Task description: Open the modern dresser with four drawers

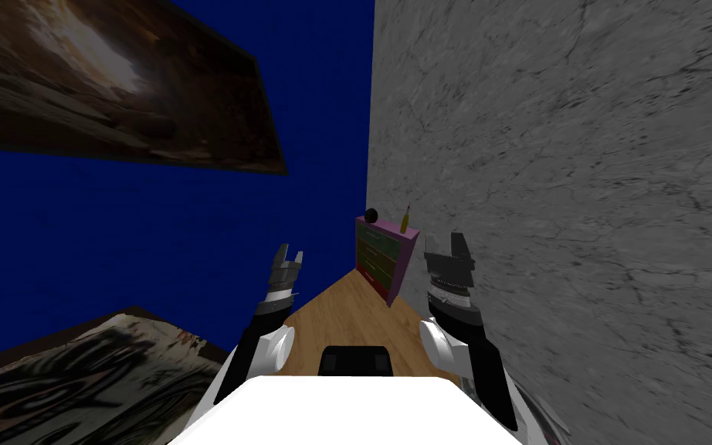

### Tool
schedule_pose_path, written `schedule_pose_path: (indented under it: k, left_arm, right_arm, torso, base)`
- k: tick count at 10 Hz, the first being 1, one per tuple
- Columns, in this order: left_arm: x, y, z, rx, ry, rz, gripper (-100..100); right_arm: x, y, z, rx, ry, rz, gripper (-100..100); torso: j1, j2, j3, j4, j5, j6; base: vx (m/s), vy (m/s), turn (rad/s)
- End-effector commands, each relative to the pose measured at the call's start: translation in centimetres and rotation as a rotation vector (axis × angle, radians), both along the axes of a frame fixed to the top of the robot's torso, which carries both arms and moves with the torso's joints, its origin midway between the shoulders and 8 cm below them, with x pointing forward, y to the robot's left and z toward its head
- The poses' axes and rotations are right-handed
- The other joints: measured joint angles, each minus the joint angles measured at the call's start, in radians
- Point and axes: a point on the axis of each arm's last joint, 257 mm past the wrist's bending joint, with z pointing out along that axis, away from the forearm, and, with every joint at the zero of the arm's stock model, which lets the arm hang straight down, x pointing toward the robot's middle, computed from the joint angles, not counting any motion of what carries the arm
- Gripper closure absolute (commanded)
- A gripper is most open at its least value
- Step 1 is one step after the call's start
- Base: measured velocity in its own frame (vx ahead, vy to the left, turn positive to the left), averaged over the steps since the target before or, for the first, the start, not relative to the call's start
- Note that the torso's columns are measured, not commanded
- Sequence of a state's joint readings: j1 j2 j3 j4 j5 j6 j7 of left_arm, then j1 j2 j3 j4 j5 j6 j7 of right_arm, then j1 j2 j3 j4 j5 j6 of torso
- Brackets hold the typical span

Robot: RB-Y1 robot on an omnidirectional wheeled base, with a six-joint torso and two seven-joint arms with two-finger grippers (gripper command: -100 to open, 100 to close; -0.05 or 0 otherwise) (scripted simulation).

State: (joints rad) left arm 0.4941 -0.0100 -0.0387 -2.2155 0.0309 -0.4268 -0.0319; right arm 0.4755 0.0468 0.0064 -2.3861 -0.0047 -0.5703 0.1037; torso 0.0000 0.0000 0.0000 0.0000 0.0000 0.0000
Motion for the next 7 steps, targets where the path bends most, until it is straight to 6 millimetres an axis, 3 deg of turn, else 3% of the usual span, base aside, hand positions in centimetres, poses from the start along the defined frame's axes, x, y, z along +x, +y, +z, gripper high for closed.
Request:
schedule_pose_path:
  k: [1,7]
  left_arm:
    - [0.0,0.0,0.0,0.0,0.0,0.0,0]
    - [-0.01,0.0,0.02,0.0,0.0,0.0,0]
  right_arm:
    - [0.0,0.0,0.0,0.0,0.0,0.0,0]
    - [-0.01,0.0,0.01,0.0,0.0,0.0,0]
  torso:
    - [0.0,0.04,-0.082,0.041,0.0,0.0]
    - [0.0,0.47,-0.939,0.47,0.0,0.0]
  base:
    - [0.0,0.0,0.0]
    - [0.0,0.0,0.0]
